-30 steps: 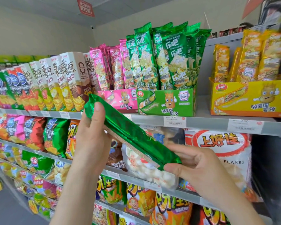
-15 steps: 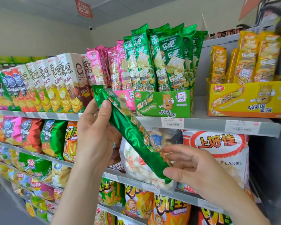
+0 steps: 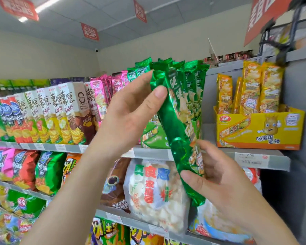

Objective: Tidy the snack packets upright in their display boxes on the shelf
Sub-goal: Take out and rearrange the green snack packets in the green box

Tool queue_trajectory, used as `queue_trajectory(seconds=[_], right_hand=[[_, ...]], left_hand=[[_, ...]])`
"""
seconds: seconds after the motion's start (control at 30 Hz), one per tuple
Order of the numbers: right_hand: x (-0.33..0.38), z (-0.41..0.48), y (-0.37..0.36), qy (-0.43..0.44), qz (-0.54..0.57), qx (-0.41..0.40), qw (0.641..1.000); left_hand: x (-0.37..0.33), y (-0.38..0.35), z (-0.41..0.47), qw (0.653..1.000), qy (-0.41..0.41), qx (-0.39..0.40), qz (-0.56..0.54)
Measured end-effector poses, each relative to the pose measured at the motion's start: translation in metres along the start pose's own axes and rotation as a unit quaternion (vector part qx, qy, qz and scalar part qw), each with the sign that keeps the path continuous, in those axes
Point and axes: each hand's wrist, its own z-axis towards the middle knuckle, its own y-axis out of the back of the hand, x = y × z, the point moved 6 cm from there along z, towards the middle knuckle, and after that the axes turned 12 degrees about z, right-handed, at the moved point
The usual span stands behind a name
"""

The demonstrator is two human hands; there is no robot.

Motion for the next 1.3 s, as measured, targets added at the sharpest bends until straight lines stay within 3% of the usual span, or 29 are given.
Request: queue_trajectory(seconds=[0.07,0.1,0.17,0.23,0.3,0.53,0.67,0.8,0.9,1.0,1.1,1.3], right_hand=[[0.008,0.004,0.009,0.036,0.001,-0.042,0.998],[0.012,0.006,0.015,0.054,0.006,-0.065,0.996],[0.02,0.011,0.028,0.08,0.023,-0.112,0.99],[0.029,0.017,0.04,0.094,0.013,-0.153,0.984],[0.038,0.024,0.051,0.102,-0.01,-0.179,0.978],[0.053,0.067,0.087,0.034,-0.132,-0.23,0.964],[0.06,0.11,0.089,0.013,-0.14,-0.22,0.965],[0.055,0.139,0.086,-0.004,-0.146,-0.198,0.969],[0.055,0.135,0.088,0.032,-0.157,-0.239,0.958],[0.069,0.118,0.089,0.116,-0.17,-0.333,0.92],[0.085,0.11,0.073,0.191,-0.186,-0.376,0.887],[0.057,0.117,0.037,0.124,-0.33,-0.358,0.865]], left_hand=[[-0.013,0.014,0.019,0.984,-0.069,-0.058,0.151],[-0.02,0.017,0.028,0.959,-0.111,-0.072,0.251],[-0.025,0.007,0.046,0.876,-0.175,-0.025,0.448],[-0.019,-0.007,0.062,0.807,-0.201,0.055,0.552],[-0.016,-0.016,0.075,0.777,-0.214,0.085,0.586],[0.003,-0.034,0.118,0.735,-0.193,0.16,0.63],[0.015,-0.043,0.125,0.734,-0.18,0.203,0.623],[0.016,-0.043,0.133,0.719,-0.198,0.194,0.637],[0.016,-0.045,0.145,0.703,-0.192,0.175,0.662],[0.021,-0.048,0.153,0.727,-0.153,0.16,0.651],[0.026,-0.049,0.155,0.744,-0.14,0.149,0.637],[0.021,-0.046,0.156,0.788,-0.121,0.155,0.583]])
